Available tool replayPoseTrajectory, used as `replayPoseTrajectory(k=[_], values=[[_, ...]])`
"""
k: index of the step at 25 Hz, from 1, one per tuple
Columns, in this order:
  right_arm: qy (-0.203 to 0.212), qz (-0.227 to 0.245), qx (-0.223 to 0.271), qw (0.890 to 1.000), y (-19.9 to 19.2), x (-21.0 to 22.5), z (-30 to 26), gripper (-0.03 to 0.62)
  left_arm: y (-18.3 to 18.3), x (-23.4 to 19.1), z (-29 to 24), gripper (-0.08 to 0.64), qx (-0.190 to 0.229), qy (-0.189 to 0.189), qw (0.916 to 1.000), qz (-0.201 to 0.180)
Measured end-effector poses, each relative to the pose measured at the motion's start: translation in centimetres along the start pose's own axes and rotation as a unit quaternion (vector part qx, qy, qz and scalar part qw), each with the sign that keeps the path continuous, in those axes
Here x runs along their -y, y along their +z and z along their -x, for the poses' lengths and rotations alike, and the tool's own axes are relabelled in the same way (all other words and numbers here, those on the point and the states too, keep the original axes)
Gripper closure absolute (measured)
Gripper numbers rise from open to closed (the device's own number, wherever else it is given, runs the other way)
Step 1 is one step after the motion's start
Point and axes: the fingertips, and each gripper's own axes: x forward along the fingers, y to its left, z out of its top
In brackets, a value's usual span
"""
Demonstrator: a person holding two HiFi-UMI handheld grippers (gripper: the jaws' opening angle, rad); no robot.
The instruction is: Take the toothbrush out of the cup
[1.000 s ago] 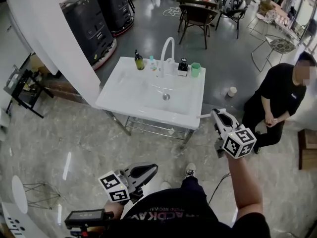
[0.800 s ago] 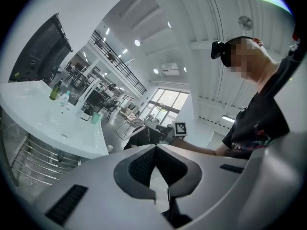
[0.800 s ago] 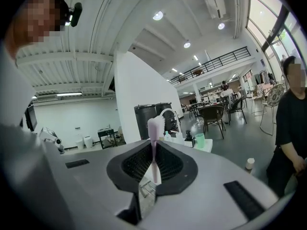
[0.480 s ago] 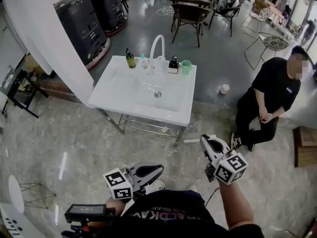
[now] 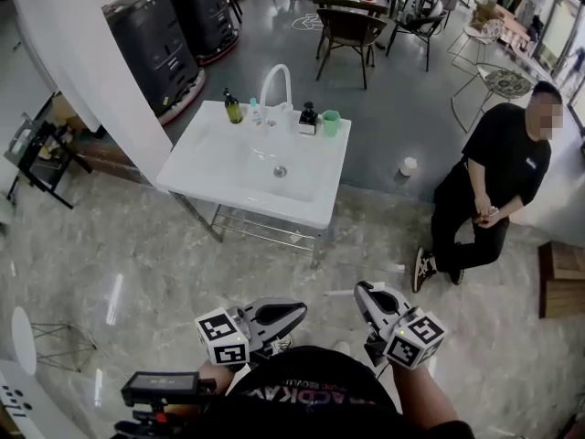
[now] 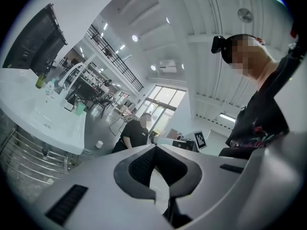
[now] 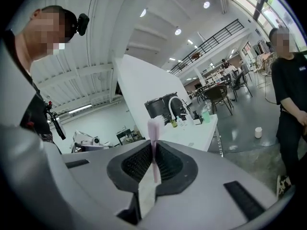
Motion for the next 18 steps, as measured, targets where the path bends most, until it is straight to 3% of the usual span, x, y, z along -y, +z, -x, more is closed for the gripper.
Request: replayPoseTrajectory(k=[18], values=[[0.053, -0.052, -0.001, 0.997, -2.4, 0.0, 6.4, 0.566, -3.4, 4.6, -4.2, 0.552, -0.012, 0.022, 0.9996, -0.011]])
